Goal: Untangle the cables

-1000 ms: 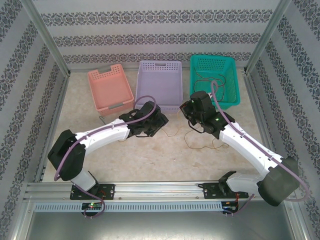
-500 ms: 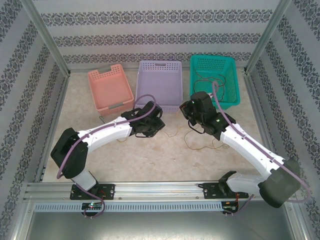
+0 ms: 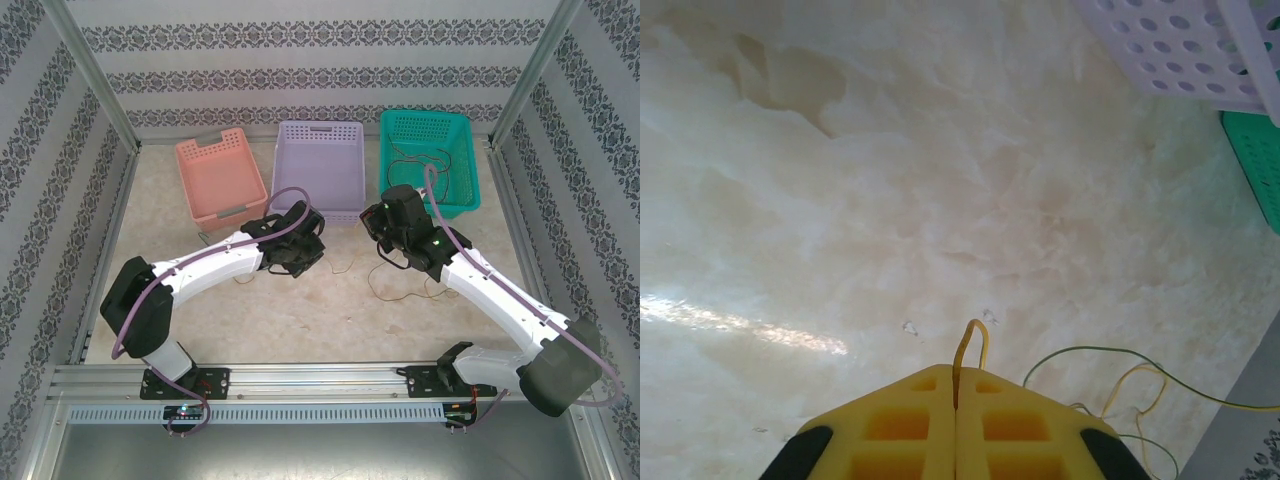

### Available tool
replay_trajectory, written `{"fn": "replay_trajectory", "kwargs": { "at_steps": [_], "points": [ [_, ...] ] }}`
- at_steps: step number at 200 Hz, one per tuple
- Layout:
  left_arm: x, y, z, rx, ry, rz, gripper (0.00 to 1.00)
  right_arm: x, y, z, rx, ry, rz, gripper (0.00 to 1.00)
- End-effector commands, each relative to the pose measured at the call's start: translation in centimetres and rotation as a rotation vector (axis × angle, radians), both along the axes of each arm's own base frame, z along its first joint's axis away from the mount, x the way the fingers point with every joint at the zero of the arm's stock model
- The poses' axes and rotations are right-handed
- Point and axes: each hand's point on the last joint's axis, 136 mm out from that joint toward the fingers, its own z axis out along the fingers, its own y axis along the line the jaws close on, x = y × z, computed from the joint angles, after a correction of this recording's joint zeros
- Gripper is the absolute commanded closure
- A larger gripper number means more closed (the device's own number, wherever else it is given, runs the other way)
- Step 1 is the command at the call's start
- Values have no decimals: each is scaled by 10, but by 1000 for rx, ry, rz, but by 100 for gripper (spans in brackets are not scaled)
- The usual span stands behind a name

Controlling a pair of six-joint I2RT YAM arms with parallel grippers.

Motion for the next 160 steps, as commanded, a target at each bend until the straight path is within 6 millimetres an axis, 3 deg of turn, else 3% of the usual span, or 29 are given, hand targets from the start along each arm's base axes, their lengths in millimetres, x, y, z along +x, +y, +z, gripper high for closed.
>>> {"fn": "replay_trajectory", "kwargs": {
  "at_steps": [1, 34, 55, 95, 116, 130, 160],
  "points": [
    [1, 14, 18, 42, -37, -1, 98, -4, -4, -3, -17, -3, -12, 100],
    [9, 35, 46, 94, -108, -9, 100, -3, -15, -7, -37, -1, -10, 100],
    [24, 56, 87, 115, -222, 2, 100, -1, -16, -17, -17, 18, 35, 100],
    [52, 99, 182, 121, -524, 63, 100, 1, 38, -33, 41, 79, 329, 100],
    [58, 128, 218, 142, -628, 131, 100, -4, 57, -34, 14, 93, 440, 74],
    [58, 146, 242, 152, -693, 174, 100, -7, 49, -33, -48, 90, 444, 61],
    [50, 171, 281, 171, -813, 231, 100, -17, -14, -31, -254, 79, 350, 52]
  ]
}}
